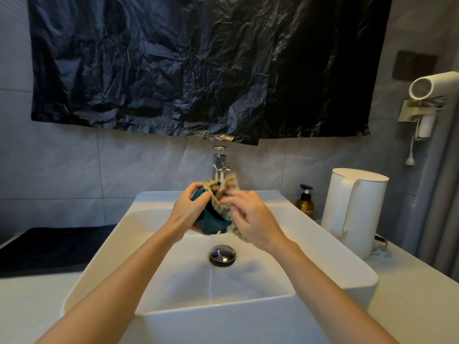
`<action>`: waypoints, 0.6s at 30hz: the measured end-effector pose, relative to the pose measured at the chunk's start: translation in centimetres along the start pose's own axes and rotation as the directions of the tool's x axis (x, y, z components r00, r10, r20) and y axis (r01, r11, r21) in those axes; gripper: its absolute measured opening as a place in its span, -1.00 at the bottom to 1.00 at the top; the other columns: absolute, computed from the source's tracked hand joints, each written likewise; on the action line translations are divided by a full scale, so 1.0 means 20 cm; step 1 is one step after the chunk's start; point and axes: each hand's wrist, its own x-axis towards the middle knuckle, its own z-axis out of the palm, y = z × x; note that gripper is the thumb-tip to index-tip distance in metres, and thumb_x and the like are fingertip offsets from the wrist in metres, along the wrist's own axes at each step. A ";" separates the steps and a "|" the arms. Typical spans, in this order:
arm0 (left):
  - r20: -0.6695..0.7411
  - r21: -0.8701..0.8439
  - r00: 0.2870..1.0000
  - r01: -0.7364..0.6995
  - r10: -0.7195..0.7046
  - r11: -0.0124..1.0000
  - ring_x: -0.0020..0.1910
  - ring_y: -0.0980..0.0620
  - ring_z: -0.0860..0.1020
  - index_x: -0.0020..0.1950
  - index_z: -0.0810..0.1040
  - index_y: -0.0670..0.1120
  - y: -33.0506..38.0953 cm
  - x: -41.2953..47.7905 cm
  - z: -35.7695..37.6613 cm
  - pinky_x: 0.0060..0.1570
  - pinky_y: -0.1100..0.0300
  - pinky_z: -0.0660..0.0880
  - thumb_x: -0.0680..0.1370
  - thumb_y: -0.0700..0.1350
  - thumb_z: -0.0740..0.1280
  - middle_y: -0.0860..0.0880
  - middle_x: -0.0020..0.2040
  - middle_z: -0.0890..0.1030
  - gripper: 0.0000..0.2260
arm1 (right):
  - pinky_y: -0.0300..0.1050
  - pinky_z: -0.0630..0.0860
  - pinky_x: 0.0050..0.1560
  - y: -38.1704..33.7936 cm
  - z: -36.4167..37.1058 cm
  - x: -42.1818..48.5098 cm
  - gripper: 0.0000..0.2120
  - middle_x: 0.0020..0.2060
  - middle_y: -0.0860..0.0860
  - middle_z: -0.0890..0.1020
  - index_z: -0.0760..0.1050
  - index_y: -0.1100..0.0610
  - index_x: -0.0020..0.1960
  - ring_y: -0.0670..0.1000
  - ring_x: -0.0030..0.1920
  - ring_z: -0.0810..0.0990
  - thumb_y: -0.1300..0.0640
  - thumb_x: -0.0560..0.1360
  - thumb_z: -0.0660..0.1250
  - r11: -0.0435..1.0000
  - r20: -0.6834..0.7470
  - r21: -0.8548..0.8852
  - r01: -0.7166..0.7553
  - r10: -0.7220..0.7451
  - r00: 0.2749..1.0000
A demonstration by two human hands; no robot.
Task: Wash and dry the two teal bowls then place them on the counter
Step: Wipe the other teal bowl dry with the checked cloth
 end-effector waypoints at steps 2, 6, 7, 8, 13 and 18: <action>0.019 0.087 0.999 -0.032 0.031 0.996 0.06 -0.05 0.49 0.17 0.43 0.08 0.00 0.00 0.01 -0.32 0.12 0.59 0.59 -0.05 0.23 -0.03 0.10 0.50 -0.83 | -0.09 0.46 0.06 0.01 0.00 -0.01 -0.68 0.12 -0.11 0.57 0.55 0.01 0.13 -0.07 0.04 0.44 0.11 0.57 0.06 0.996 0.187 -0.076 -0.044 0.058 0.981; 0.018 0.156 0.999 -0.048 0.046 0.987 0.04 -0.02 0.48 0.15 0.44 0.07 -0.01 -0.01 0.01 -0.27 0.20 0.52 0.59 -0.07 0.22 0.00 0.06 0.50 -0.85 | 0.01 0.52 -0.08 0.03 0.00 -0.03 -0.90 -0.09 -0.08 0.47 0.42 0.05 -0.06 -0.03 -0.09 0.46 0.08 0.47 0.17 0.991 0.382 -0.124 -0.048 0.092 0.920; 0.013 0.163 0.999 -0.047 0.045 0.986 0.05 -0.03 0.48 0.15 0.44 0.06 -0.01 -0.01 0.00 -0.27 0.20 0.52 0.59 -0.07 0.22 0.00 0.06 0.50 -0.85 | -0.05 0.51 -0.10 0.02 0.00 -0.03 -0.92 -0.10 -0.09 0.46 0.40 0.03 -0.06 -0.03 -0.09 0.46 0.10 0.44 0.24 0.995 0.412 -0.087 -0.038 0.070 0.909; 0.006 0.167 0.999 -0.047 0.046 0.985 0.05 -0.03 0.49 0.15 0.45 0.06 -0.01 -0.01 0.00 -0.27 0.18 0.53 0.58 -0.08 0.22 0.00 0.05 0.50 -0.84 | -0.11 0.48 -0.12 0.01 0.02 -0.03 -0.88 -0.10 -0.09 0.48 0.41 0.01 -0.06 -0.04 -0.09 0.47 0.13 0.42 0.31 0.999 0.420 -0.015 -0.038 0.041 0.907; -0.087 0.093 0.994 -0.064 0.072 0.994 0.00 -0.01 0.50 0.08 0.47 0.10 -0.02 0.00 -0.01 -0.09 0.01 0.58 0.55 -0.10 0.23 0.09 -0.05 0.52 -0.84 | -0.35 0.44 -0.37 -0.08 0.05 -0.02 -0.78 -0.27 -0.21 0.58 0.53 0.10 0.08 -0.18 -0.38 0.56 0.21 0.45 0.43 0.947 0.312 0.285 -0.148 0.054 0.949; -0.083 0.100 0.991 -0.096 0.104 0.990 -0.01 0.01 0.51 0.11 0.49 0.06 -0.03 0.00 0.01 -0.12 0.13 0.53 0.55 -0.11 0.25 0.09 -0.06 0.53 -0.84 | -0.28 0.45 -0.46 -0.13 0.07 -0.02 -0.71 -0.40 -0.28 0.58 0.48 -0.01 0.17 -0.11 -0.60 0.48 0.10 0.48 0.43 0.947 0.275 0.288 -0.143 0.061 0.959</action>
